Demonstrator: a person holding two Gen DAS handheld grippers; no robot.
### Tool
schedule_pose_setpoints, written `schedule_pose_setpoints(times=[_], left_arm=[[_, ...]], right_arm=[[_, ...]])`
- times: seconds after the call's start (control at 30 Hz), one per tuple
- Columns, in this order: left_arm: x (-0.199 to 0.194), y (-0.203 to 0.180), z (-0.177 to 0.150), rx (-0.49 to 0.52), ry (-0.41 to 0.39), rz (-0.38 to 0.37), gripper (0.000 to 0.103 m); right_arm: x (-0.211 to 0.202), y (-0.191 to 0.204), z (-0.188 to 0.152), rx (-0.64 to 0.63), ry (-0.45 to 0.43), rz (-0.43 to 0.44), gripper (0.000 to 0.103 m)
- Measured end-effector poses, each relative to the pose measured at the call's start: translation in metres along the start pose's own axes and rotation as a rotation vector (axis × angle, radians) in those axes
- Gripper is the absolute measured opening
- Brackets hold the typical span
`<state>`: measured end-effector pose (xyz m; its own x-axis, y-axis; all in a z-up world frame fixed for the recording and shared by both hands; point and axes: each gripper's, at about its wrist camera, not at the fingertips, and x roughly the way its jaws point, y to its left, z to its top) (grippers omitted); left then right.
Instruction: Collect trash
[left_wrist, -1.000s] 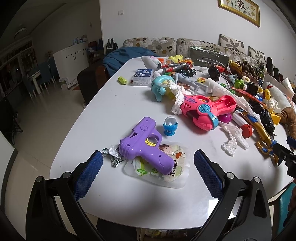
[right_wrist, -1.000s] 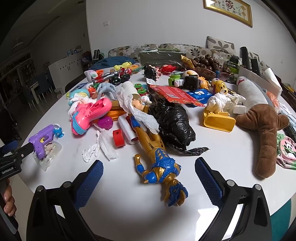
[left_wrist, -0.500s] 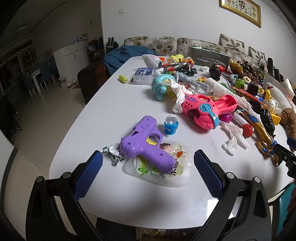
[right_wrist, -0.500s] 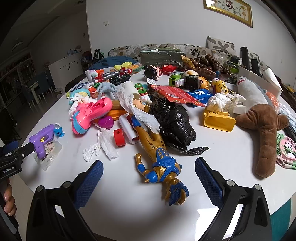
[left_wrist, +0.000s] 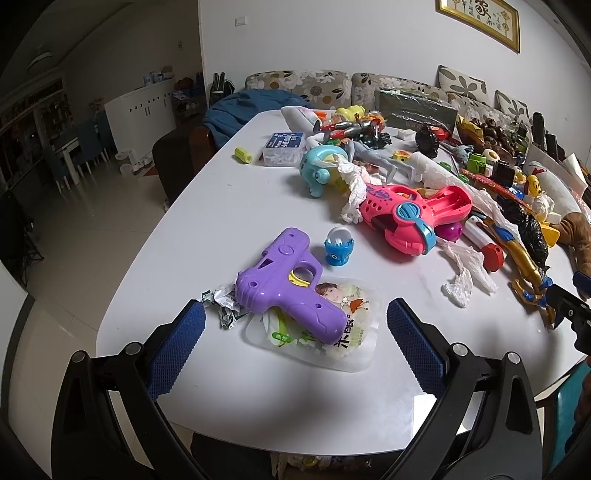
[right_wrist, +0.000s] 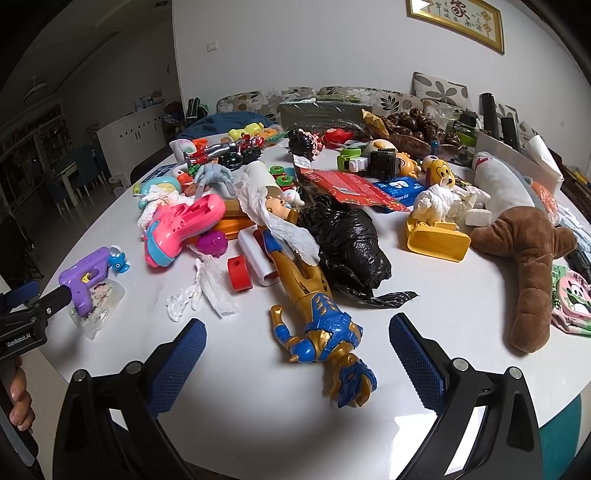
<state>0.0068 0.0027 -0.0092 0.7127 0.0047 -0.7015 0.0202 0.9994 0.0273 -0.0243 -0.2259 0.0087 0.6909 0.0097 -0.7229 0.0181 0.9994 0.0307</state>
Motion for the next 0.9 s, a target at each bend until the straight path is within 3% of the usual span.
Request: schedule_pose_setpoints(times=[0.9], left_arm=[[0.004, -0.001, 0.006, -0.006, 0.004, -0.022, 0.097]], right_arm=[[0.027, -0.004, 0.012, -0.022, 0.062, -0.004, 0.098]])
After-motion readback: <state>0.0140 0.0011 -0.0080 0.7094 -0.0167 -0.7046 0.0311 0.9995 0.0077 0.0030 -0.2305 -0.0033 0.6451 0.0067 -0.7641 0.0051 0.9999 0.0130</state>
